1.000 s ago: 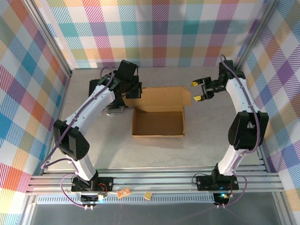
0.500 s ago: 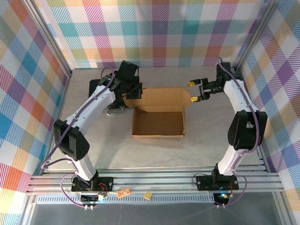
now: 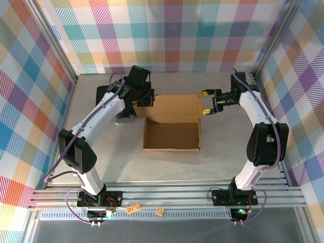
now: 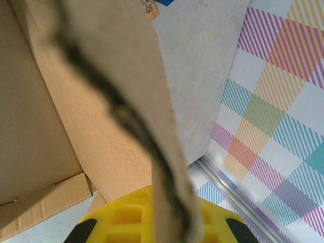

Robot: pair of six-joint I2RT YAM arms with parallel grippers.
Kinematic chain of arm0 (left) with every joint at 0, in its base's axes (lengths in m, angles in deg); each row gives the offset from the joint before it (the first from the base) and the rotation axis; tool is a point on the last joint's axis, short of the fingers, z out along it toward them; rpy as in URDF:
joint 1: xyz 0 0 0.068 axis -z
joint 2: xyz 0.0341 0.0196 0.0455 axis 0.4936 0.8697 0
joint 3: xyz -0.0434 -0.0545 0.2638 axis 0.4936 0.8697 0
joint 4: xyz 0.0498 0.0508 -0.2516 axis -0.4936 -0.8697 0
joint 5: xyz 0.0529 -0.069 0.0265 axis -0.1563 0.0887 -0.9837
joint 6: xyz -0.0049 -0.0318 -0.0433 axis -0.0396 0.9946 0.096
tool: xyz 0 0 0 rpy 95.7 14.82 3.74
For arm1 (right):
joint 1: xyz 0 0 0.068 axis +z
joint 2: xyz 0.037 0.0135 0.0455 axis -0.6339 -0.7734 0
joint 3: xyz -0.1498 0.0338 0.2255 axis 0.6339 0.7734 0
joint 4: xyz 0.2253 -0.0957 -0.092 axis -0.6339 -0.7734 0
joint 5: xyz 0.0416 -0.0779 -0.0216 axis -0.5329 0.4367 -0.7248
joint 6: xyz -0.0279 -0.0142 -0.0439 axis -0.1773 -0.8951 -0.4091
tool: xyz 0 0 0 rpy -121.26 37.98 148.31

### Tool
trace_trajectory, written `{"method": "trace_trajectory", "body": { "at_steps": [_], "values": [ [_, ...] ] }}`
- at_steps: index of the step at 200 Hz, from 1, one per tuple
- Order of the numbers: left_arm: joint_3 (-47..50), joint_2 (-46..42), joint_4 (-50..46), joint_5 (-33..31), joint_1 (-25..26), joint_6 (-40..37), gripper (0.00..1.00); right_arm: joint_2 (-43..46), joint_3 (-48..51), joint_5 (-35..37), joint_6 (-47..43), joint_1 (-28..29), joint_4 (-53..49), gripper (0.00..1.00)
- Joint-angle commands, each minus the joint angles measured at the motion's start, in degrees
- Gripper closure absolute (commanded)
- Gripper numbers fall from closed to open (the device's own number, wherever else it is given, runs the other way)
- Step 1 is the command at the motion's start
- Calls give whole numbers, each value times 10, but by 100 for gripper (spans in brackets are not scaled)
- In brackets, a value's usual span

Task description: Fold the paper box

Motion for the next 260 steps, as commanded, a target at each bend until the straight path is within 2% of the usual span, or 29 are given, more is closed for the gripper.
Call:
{"method": "trace_trajectory", "body": {
  "at_steps": [1,56,118,163,183,260],
  "values": [
    [10,-26,22,1,10,-1,100,-9,-22,-27,35,13,15,34],
    [36,-41,66,4,15,-5,100,-5,-3,-25,65,30,17,33],
    [43,-52,95,6,22,-37,100,-17,3,-26,93,33,37,43],
    [91,-67,196,39,32,-72,100,-17,16,-36,101,33,38,47],
    [113,-77,211,53,41,-81,100,-19,22,-37,102,33,41,49],
    [144,-106,227,51,64,-91,100,-20,38,-24,112,33,45,72]
  ]
}}
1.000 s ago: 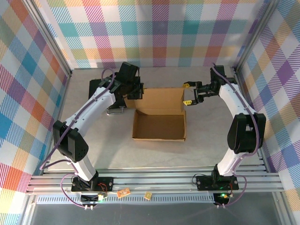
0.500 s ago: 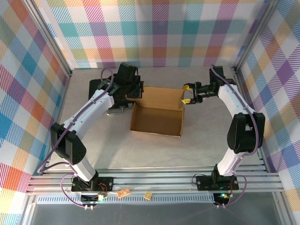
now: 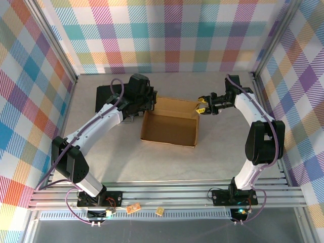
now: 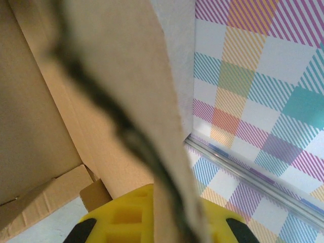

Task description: Fold the paper box

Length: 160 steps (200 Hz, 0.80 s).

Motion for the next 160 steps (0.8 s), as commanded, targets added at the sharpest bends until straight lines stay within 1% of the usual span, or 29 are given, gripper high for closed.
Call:
{"method": "trace_trajectory", "body": {
  "at_steps": [1,30,42,61,81,91,97,112,130,147,160],
  "values": [
    [-1,-26,49,84,34,-5,100,-7,4,-18,13,9,16,73],
    [14,-32,61,95,35,1,100,-3,3,-11,19,9,13,86],
    [22,-34,70,101,34,5,88,-2,5,-7,22,9,12,92],
    [31,-41,73,110,35,10,76,2,3,-1,24,9,9,100],
    [33,-57,54,107,33,12,54,2,4,4,21,7,4,100],
    [28,-68,34,103,26,12,48,2,2,2,14,5,1,100],
    [22,-76,14,102,19,9,46,2,-1,1,6,3,-4,100],
    [-5,-93,-65,98,-10,-13,46,-1,-11,-3,-24,-4,-25,100],
    [-28,-113,-147,105,-69,-48,45,-5,-28,-7,-69,-14,-60,100],
    [-40,-119,-204,116,-131,-121,43,-5,-28,-16,-89,-22,-74,100],
    [-49,-107,-248,121,-176,-176,37,-7,-21,-20,-93,-26,-71,100]
  ]
}}
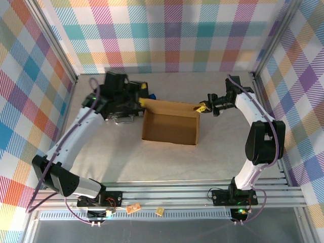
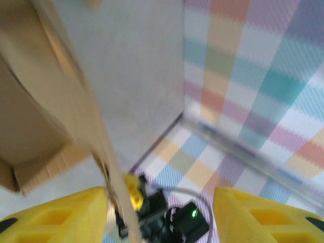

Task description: Fold the paper box

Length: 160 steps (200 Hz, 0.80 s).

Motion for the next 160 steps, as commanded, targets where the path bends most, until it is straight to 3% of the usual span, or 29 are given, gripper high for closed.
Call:
{"method": "trace_trajectory", "body": {
  "at_steps": [1,12,27,44,58,116,160],
  "values": [
    [-25,-3,-126,17,-70,-114,37,-6,-13,-26,-43,-12,-27,100],
    [-13,11,-127,28,-99,-146,36,-7,-8,-28,-44,-13,-24,100],
    [26,42,-55,82,-122,-151,36,-8,-10,-27,-44,-15,-23,100],
    [30,103,14,141,-124,-148,36,-11,-15,-27,-47,-14,-25,100],
    [-11,160,15,173,-120,-170,36,-15,-20,-26,-51,-15,-29,100],
    [-69,245,10,192,-120,-221,41,-18,-21,-26,-53,-15,-26,100],
    [-37,214,12,207,-104,-217,41,-24,-23,-25,-44,-15,-9,100]
  ]
}}
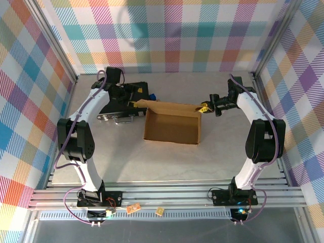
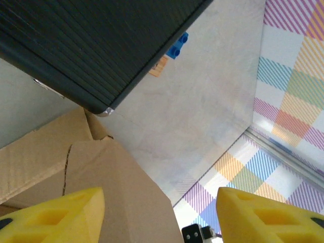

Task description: Fold the paper box

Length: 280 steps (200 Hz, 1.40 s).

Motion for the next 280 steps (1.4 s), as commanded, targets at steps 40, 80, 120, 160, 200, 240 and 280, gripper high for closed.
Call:
{"method": "trace_trajectory", "body": {
  "at_steps": [40,80,120,160,200,240,280],
  "values": [
    [37,-52,18,39,22,12,41,-15,-23,-16,1,-2,7,100],
    [82,-79,74,43,37,75,41,-15,-21,-15,2,-2,12,100],
    [109,-85,133,49,60,135,41,-16,-19,-17,-4,-2,19,100],
    [125,-85,151,50,67,147,54,-21,-22,-14,-38,-3,14,100],
    [154,-95,150,45,71,134,73,-31,-42,4,-139,-2,-12,100],
    [184,-99,159,46,93,125,74,-14,-31,37,-233,-2,-29,100],
    [195,-90,163,41,120,122,76,6,-2,61,-277,-3,-39,100]
  ]
}}
